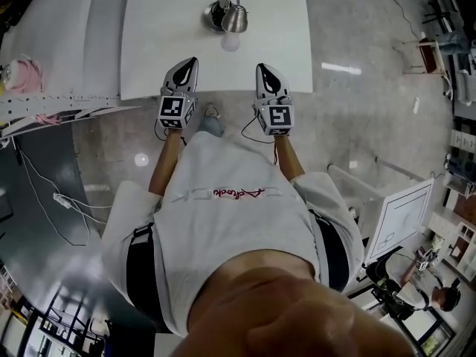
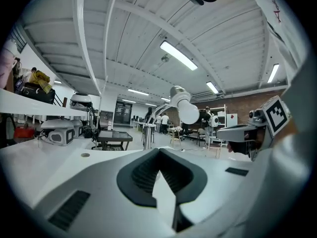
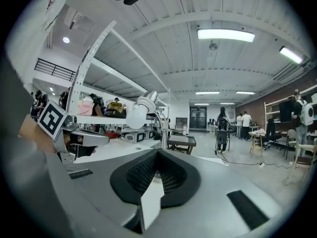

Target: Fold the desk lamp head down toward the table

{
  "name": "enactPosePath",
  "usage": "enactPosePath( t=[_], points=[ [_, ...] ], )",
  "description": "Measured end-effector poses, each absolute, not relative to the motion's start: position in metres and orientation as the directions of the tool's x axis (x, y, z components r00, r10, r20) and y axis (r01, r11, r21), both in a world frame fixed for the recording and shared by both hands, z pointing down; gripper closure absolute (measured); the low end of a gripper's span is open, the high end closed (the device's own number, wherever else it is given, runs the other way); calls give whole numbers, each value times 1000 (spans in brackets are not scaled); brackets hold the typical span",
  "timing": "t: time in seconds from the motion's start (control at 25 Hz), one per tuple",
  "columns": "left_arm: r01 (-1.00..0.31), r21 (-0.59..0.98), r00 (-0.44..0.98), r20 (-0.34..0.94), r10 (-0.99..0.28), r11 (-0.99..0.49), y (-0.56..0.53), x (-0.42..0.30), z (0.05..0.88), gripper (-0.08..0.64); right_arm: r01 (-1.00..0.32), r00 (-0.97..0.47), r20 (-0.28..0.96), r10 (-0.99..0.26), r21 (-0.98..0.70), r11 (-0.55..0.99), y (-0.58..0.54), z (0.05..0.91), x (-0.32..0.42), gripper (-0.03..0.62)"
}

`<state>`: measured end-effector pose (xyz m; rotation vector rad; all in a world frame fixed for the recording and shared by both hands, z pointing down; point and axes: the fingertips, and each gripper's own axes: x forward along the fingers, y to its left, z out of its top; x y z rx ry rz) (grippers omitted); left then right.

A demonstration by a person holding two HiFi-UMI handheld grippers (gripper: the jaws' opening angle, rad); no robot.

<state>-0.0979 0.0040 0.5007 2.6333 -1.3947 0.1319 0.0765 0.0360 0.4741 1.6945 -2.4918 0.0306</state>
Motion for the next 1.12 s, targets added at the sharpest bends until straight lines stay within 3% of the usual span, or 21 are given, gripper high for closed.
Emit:
enactPosePath(
  t=[0.6,1.12],
  points=[
    [-764,64,641,185,-745,-642,-105,-93,489,535,-962,-266,98,-959,31,270,-55,461,87,577],
    [-773,24,620,238,-748,-633,-130,-81,507,535,-915,-398,139,-907,17,404,-85,474,92,577]
  ],
)
